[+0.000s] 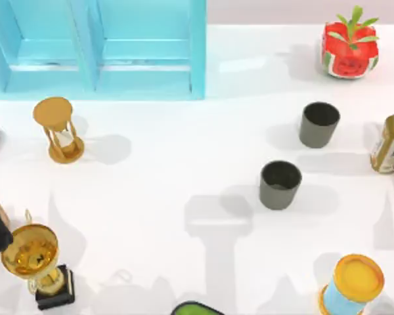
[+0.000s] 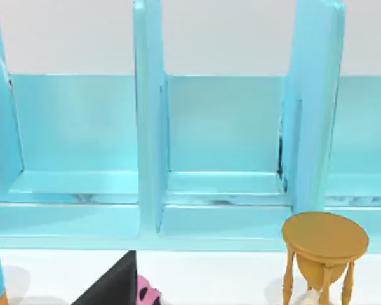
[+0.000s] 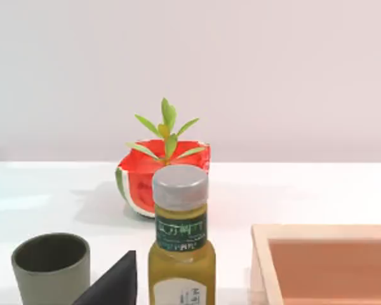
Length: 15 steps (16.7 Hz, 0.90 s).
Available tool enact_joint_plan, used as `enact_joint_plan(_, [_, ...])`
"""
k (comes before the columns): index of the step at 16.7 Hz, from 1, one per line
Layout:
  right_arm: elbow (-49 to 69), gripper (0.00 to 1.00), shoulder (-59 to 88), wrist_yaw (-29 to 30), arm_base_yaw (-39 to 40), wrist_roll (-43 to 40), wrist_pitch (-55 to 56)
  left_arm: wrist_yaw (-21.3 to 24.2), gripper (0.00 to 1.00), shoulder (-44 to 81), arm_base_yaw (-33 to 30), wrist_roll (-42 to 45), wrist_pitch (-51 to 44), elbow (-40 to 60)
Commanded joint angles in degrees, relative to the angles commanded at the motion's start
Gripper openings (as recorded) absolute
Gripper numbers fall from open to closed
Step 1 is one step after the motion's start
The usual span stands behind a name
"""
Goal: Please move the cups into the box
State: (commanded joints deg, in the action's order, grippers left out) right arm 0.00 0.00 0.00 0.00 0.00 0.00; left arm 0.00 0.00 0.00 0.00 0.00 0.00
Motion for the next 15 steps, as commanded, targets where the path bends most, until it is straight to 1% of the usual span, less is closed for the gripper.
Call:
enact_joint_plan(4, [1.65,1.00,1.67,-0.12,0.26,0.87,-1.21,0.00,1.00,0.00,0.00,0.00,0.00,0.00])
enact_joint_plan(7, [8.45,1.00,8.53,-0.39,1.29,4.11,-6.28,0.00,1.00,0.00,0.00,0.00,0.00,0.00])
enact_joint_plan(11, [24.65,1.00,25.43,-0.52,4.28,10.28,-19.07,0.00,1.00,0.00,0.00,0.00,0.00,0.00])
enact_joint_plan(15, [45.35,1.00,48.41,-0.05,8.82,16.17,-36.56,0.00,1.00,0.00,0.00,0.00,0.00,0.00])
